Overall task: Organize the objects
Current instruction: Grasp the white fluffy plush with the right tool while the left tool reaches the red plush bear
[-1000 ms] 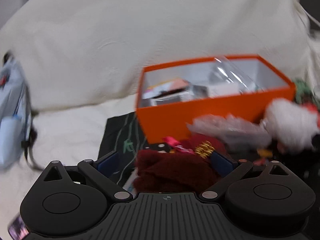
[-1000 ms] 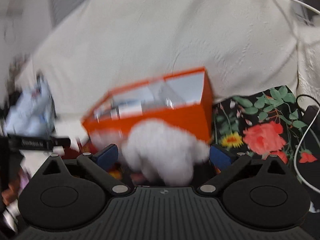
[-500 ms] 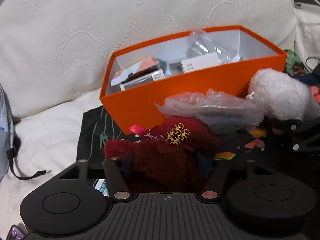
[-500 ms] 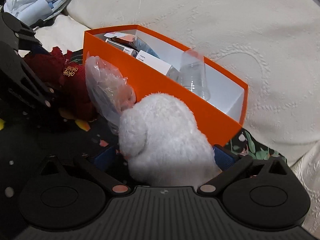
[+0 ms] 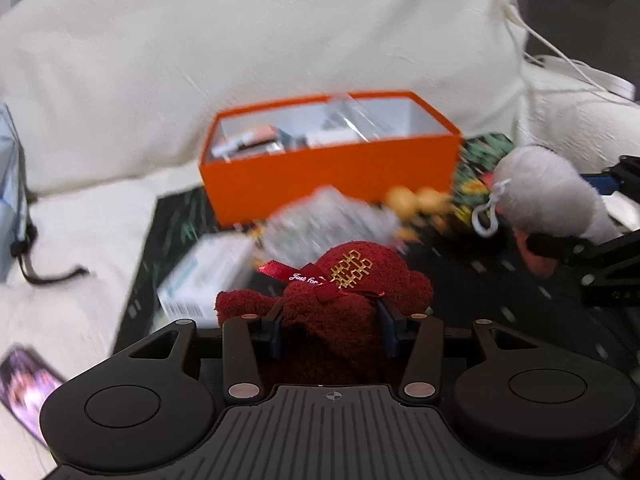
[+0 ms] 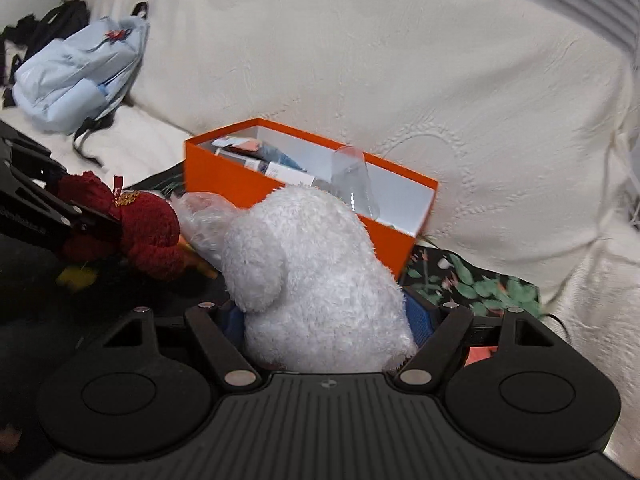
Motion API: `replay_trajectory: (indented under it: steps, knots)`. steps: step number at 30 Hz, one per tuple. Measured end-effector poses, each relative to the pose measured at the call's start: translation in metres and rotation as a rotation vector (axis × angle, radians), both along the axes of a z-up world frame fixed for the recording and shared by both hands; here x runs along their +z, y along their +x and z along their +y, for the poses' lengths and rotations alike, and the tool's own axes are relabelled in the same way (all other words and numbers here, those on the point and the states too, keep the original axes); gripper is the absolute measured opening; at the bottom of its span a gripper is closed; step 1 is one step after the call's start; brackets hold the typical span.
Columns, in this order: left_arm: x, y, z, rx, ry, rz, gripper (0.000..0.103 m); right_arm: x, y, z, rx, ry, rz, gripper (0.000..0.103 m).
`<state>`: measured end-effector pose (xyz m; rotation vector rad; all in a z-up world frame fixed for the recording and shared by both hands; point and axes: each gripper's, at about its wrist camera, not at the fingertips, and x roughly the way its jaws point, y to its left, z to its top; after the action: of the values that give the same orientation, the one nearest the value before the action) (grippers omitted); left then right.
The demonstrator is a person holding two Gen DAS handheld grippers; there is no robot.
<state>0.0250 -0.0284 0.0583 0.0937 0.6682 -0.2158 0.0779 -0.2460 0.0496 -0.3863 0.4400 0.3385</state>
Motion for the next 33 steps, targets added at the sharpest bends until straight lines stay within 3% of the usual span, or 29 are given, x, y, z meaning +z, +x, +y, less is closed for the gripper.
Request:
replay_trajectory:
  steps: [7, 10, 13, 21, 26, 29, 33]
  knots:
    - [-0.015, -0.014, -0.010, -0.004, 0.045, 0.053, 0.103, -0.032, -0.049, 0.014, 0.047, -0.178, 0.049, 0.082]
    - [-0.013, -0.013, -0.009, -0.009, 0.051, 0.060, 0.103, -0.039, -0.062, 0.024, 0.061, -0.209, 0.028, 0.096]
    - [-0.010, -0.012, -0.010, -0.032, 0.051, 0.063, 0.103, -0.036, -0.071, 0.029, 0.089, -0.218, 0.025, 0.101]
    - [-0.019, 0.002, -0.024, -0.056, 0.100, 0.080, 0.103, -0.028, -0.070, 0.027, 0.095, -0.254, 0.012, 0.102]
    - [-0.028, 0.008, -0.024, -0.042, 0.115, 0.087, 0.103, -0.019, -0.064, 0.027, 0.181, -0.295, -0.011, 0.103]
    - [-0.032, 0.009, -0.022, -0.039, 0.116, 0.084, 0.103, -0.021, -0.050, 0.026, 0.227, -0.303, 0.026, 0.103]
    - [-0.035, 0.012, -0.022, -0.042, 0.103, 0.080, 0.103, -0.026, -0.029, 0.024, 0.265, -0.223, 0.121, 0.103]
